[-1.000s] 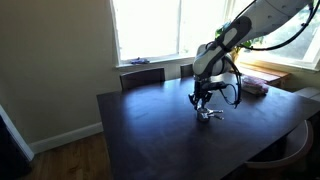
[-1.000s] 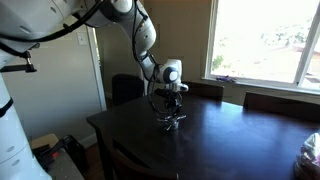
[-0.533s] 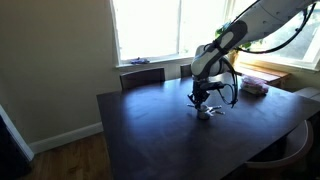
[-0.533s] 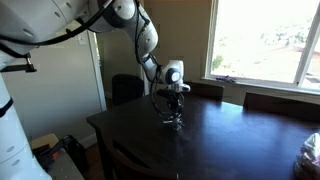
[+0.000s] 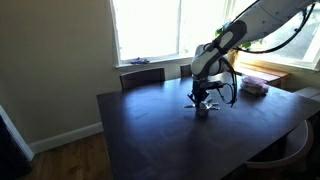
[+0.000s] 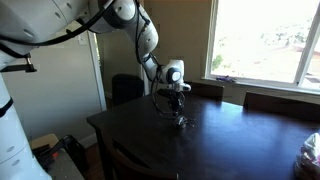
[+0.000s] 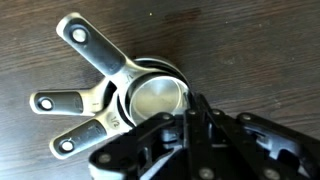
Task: Remove the three small pots from the big pot, then remove the other smaller pots from the small pot, and finally remove the smallest mini pot from the smallest pot
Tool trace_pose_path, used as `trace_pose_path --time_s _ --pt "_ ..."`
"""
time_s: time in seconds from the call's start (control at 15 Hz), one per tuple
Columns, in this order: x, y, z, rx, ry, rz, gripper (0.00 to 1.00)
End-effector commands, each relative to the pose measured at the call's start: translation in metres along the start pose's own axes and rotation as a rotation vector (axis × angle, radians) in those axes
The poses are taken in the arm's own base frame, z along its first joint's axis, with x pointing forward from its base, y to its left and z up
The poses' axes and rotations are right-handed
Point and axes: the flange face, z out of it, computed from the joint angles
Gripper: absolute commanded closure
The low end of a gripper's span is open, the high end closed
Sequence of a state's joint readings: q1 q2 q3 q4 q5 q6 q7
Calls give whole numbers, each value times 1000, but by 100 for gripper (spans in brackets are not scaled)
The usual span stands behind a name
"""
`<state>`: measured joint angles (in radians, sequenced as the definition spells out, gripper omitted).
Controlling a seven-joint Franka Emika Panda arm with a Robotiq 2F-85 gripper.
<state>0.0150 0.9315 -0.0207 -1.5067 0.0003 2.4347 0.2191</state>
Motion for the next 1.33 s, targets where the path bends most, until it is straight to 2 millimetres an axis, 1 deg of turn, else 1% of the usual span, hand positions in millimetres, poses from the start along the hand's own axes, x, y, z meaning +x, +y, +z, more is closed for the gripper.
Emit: trace_pose_path --time_s 0.0,0.2,0.47,0.53,0.6,0.8,1.07,1.2,1.27 --pt "-3 2 -10 13 -3 7 93" --pt "-9 4 -29 41 31 -26 94" --pt "-9 7 -43 39 46 -57 95" --pt "-8 8 -44 27 35 -68 69" --pt "-8 8 -45 22 24 -78 68" --pt "-5 7 -40 20 0 -63 51" --pt "-5 10 -39 4 -32 -50 25" --pt "-5 10 -35 -4 -48 -50 12" --pt "-4 8 -31 -8 -56 -50 6"
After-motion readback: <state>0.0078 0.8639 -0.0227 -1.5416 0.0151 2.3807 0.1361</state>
